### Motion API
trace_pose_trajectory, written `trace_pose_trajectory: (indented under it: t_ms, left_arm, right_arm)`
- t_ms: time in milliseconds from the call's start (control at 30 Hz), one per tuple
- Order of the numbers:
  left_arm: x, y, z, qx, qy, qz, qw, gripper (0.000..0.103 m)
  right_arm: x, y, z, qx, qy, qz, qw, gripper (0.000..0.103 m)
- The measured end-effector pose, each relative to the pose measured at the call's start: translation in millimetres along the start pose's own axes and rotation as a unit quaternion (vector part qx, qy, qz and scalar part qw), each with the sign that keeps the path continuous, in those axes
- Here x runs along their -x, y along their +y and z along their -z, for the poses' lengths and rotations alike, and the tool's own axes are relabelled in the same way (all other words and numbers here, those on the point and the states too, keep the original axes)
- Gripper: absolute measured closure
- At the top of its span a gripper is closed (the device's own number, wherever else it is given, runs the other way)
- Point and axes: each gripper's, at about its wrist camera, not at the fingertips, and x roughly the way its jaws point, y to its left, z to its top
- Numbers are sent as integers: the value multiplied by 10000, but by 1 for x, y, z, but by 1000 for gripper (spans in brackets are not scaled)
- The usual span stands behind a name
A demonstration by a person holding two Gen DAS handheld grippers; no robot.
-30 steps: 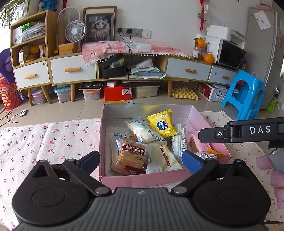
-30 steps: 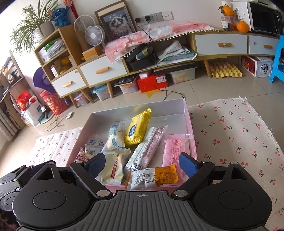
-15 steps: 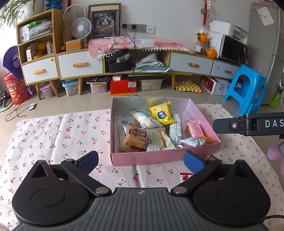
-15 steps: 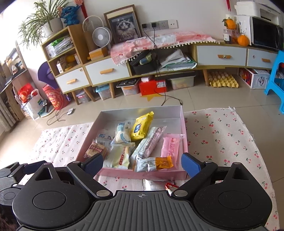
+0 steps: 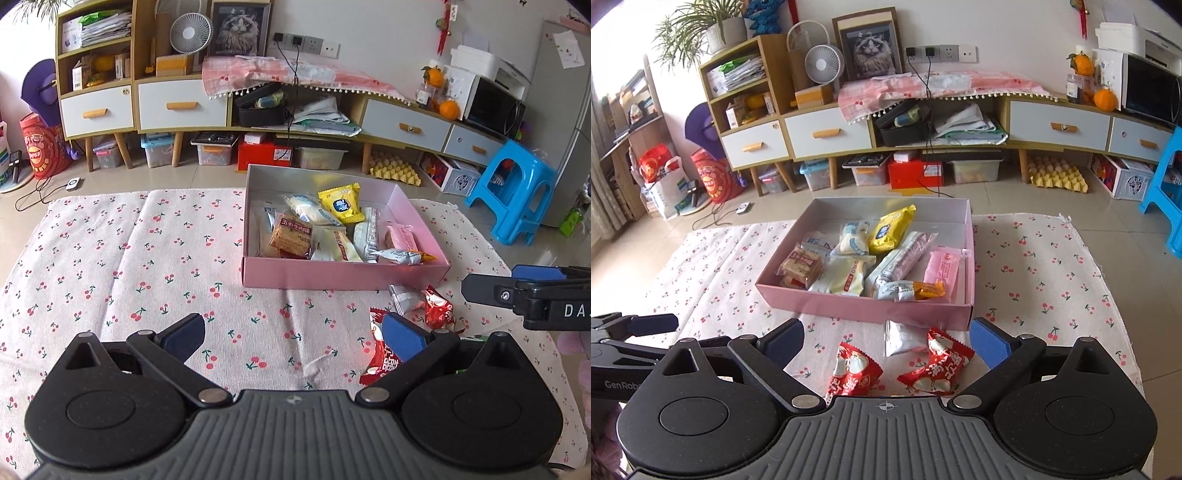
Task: Organize snacks
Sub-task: 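Reach the left tool to the red candy packet while the right tool reaches the green packet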
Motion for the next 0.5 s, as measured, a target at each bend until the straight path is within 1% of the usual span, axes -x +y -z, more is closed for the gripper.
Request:
trace_pose_trajectory:
  t_ms: [100, 267, 500]
  left_arm:
    - [2, 2, 7, -13, -3, -18, 10000, 1]
    - [2, 4, 18, -163, 82, -77, 9998, 1]
    - [-10, -1, 32, -246, 330, -106, 9991, 1]
  right_arm:
    - [0, 2, 7, 169, 130, -31, 9998, 5]
    - [1, -3, 19, 389, 155, 36, 9991, 5]
    - [-3, -25, 35, 312, 407, 262, 9983, 5]
